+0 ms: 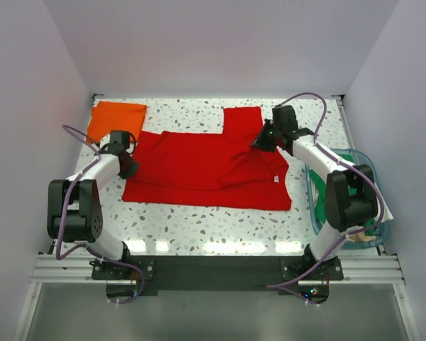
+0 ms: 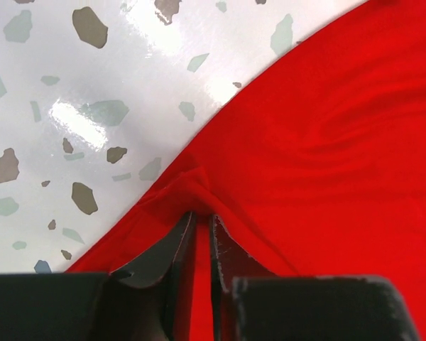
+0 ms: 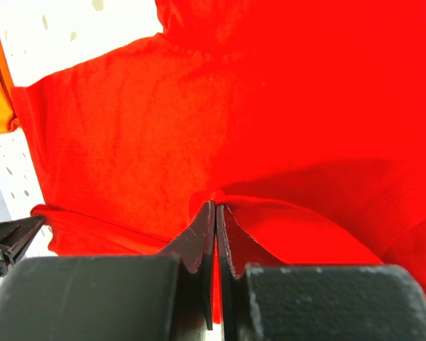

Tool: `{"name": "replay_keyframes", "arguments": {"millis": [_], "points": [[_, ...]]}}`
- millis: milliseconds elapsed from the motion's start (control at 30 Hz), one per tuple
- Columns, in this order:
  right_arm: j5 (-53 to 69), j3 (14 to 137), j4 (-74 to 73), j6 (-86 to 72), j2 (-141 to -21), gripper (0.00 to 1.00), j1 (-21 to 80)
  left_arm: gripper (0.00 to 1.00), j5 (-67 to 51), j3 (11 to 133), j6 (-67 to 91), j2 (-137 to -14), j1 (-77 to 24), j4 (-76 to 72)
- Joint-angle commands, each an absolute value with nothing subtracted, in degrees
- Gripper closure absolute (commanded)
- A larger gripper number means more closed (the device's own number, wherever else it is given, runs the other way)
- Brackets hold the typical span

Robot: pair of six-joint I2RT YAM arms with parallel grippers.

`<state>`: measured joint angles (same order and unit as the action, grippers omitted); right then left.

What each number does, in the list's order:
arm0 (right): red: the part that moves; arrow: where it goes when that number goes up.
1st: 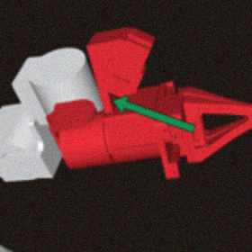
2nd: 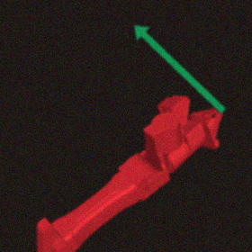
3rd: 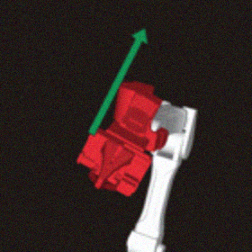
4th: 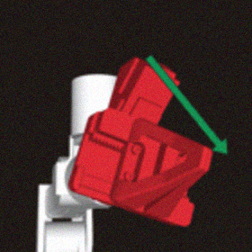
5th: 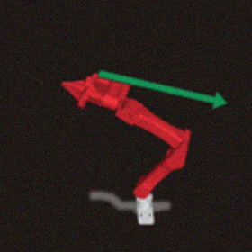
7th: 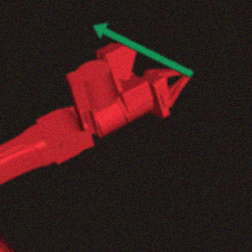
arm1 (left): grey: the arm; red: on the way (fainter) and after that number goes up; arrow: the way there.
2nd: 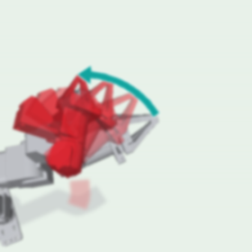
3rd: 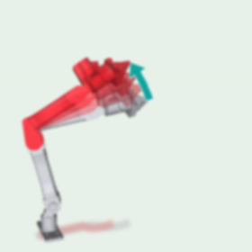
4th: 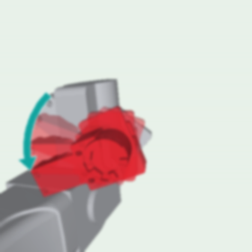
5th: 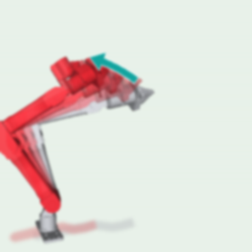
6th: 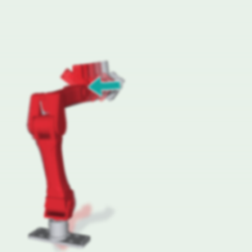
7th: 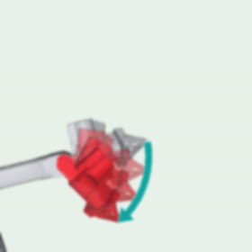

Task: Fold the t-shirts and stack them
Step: Fold the tshirt

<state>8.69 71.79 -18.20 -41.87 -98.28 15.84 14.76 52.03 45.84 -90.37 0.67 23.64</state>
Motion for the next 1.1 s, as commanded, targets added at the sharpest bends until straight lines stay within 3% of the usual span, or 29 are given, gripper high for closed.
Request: {"name": "replay_keyframes", "arguments": {"millis": [0,167,400,1067], "points": [[9.2,73.2,-14.6,-41.3,-94.8,1.00,15.1,0.82,14.2,54.4,45.4,-89.3,0.5,22.1],[9.5,71.9,-11.9,-41.6,-94.4,1.00,12.8,0.55,14.0,54.5,44.7,-87.0,0.5,22.7],[11.0,70.9,-7.6,-42.1,-96.1,1.00,11.0,0.41,13.9,55.1,44.5,-85.6,0.4,23.6],[10.9,64.2,-3.8,-43.8,-97.4,1.00,7.2,0.34,15.3,56.8,45.3,-88.2,0.5,24.8]]}}
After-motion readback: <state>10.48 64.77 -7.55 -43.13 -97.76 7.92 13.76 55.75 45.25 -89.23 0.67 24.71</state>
